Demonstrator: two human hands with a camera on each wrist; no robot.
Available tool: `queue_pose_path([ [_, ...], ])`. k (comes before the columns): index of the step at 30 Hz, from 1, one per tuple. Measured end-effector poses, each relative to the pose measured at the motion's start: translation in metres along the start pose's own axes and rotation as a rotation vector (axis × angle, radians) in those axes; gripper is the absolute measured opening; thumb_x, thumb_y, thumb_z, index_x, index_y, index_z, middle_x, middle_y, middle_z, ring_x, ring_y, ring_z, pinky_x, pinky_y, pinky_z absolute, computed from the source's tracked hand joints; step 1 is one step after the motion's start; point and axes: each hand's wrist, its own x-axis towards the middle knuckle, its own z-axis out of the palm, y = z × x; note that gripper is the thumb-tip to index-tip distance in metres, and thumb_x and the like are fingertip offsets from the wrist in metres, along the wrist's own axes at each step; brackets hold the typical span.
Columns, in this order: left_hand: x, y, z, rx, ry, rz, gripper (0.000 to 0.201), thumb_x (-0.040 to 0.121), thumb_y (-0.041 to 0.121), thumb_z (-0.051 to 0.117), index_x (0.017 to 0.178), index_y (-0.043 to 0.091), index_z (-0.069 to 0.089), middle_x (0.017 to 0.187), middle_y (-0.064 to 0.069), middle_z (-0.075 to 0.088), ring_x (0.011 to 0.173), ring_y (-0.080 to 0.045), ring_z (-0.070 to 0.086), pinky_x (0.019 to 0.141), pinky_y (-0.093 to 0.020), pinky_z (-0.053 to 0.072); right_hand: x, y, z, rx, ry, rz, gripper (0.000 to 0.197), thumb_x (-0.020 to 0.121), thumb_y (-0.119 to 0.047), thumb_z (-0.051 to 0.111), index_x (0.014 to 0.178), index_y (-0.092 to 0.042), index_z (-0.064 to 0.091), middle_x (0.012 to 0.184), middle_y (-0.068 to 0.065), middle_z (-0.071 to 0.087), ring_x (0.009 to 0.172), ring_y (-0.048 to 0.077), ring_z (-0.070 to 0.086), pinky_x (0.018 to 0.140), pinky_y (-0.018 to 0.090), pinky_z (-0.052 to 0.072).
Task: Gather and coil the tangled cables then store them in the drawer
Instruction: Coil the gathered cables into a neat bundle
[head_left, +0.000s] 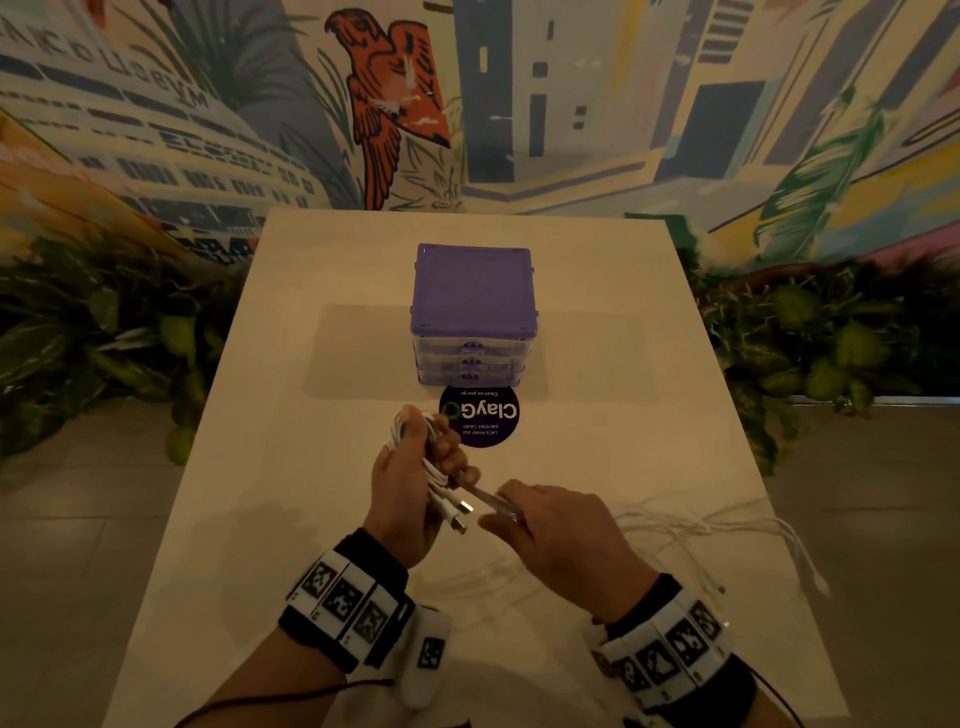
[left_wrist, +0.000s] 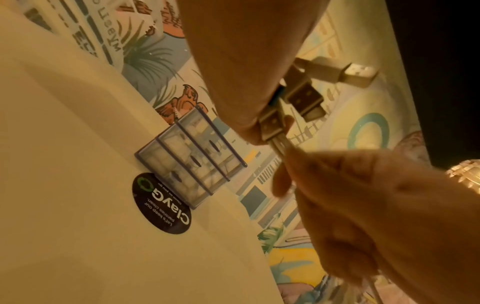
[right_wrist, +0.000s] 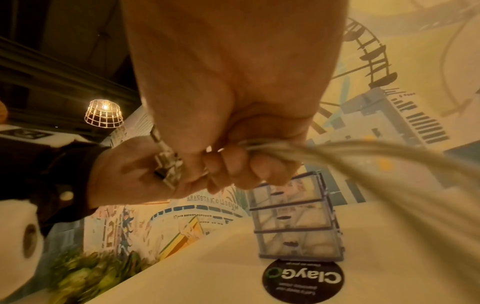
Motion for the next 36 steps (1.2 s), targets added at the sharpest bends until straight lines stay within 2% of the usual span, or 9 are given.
queue_pose_path([
  [8,0.005,0.005,-0.003,0.430,-0.060,0.067,0.042,0.087,0.055,0.047,0.097,0.015,0.042,0.071,-0.003,0.039,0.055,-0.012,0.035,0.047,-0.024,0.040,-0.007,0.005,-0.045,-0.065,0.165,-0.319,0.028,0.095,-0.032,0.042,0.100,-0.013,0.061,0.077,0.002,0.062,0.059,0.021,0.057,0.045,0.029,0.047],
  [12,-0.002,0.000,0.004,0.825,-0.360,0.156,0.084,0.072,0.086,0.018,0.109,0.016,0.047,0.077,-0.017,0.043,0.063,-0.019,0.044,0.053,-0.031,0.043,0.014,-0.007,-0.066,-0.022,0.174,-0.375,0.021,0.095,-0.030,0.047,0.104,-0.017,0.061,0.084,0.000,0.063,0.066,0.015,0.056,0.051,0.026,0.044],
  [16,-0.006,0.005,0.003,0.854,-0.417,0.052,0.115,0.054,0.098,0.009,0.112,0.009,0.051,0.073,-0.012,0.049,0.062,-0.018,0.048,0.058,-0.030,0.045,0.031,-0.011,-0.065,0.163,0.242,-0.346,0.020,0.096,-0.026,0.051,0.107,-0.017,0.066,0.093,0.000,0.067,0.076,0.015,0.059,0.061,0.027,0.050],
  [18,-0.009,0.009,0.000,0.821,-0.450,0.012,0.104,0.063,0.094,0.025,0.109,0.005,0.053,0.072,-0.007,0.049,0.059,-0.014,0.045,0.057,-0.026,0.043,0.035,-0.012,-0.060,0.229,0.262,-0.307,0.026,0.097,-0.029,0.045,0.111,-0.019,0.065,0.090,0.001,0.066,0.076,0.016,0.060,0.063,0.032,0.052],
  [21,-0.015,0.016,0.002,0.791,-0.530,-0.040,0.035,0.074,0.048,0.068,0.097,0.023,0.062,0.076,-0.004,0.054,0.059,-0.014,0.046,0.054,-0.029,0.043,0.038,-0.011,-0.049,0.312,0.297,-0.244,0.021,0.095,-0.028,0.052,0.107,-0.022,0.068,0.084,-0.001,0.066,0.074,0.013,0.057,0.064,0.035,0.051],
  [24,-0.017,0.020,-0.003,0.751,-0.516,-0.160,0.020,0.080,0.012,0.060,0.096,0.003,0.052,0.078,-0.016,0.047,0.059,-0.022,0.043,0.053,-0.033,0.042,0.038,-0.012,-0.045,0.429,0.360,-0.192,0.013,0.089,-0.023,0.067,0.101,-0.022,0.072,0.083,-0.003,0.071,0.073,0.010,0.061,0.065,0.035,0.053],
  [27,-0.020,0.018,-0.006,0.620,-0.527,-0.235,0.007,0.088,0.014,0.052,0.091,0.009,0.056,0.073,-0.011,0.047,0.056,-0.020,0.040,0.050,-0.030,0.038,0.039,-0.010,-0.042,0.611,0.434,-0.137,0.006,0.081,-0.025,0.076,0.085,-0.021,0.076,0.073,-0.005,0.071,0.066,0.012,0.064,0.060,0.036,0.053],
  [30,-0.021,0.010,-0.005,0.435,-0.549,-0.247,0.030,0.088,0.037,0.062,0.097,0.009,0.058,0.072,-0.011,0.045,0.051,-0.017,0.038,0.047,-0.025,0.039,0.040,-0.001,-0.037,0.677,0.465,-0.090,0.012,0.081,-0.026,0.075,0.082,-0.015,0.074,0.070,-0.004,0.067,0.064,0.016,0.061,0.059,0.039,0.051],
  [36,-0.020,-0.005,-0.006,0.278,-0.393,-0.061,0.049,0.095,0.043,0.042,0.110,-0.001,0.059,0.076,-0.019,0.056,0.054,-0.021,0.046,0.053,-0.033,0.045,0.027,0.010,-0.023,0.644,0.303,-0.010,0.021,0.097,-0.027,0.049,0.105,-0.012,0.060,0.083,-0.015,0.062,0.075,0.001,0.058,0.067,0.012,0.043],
])
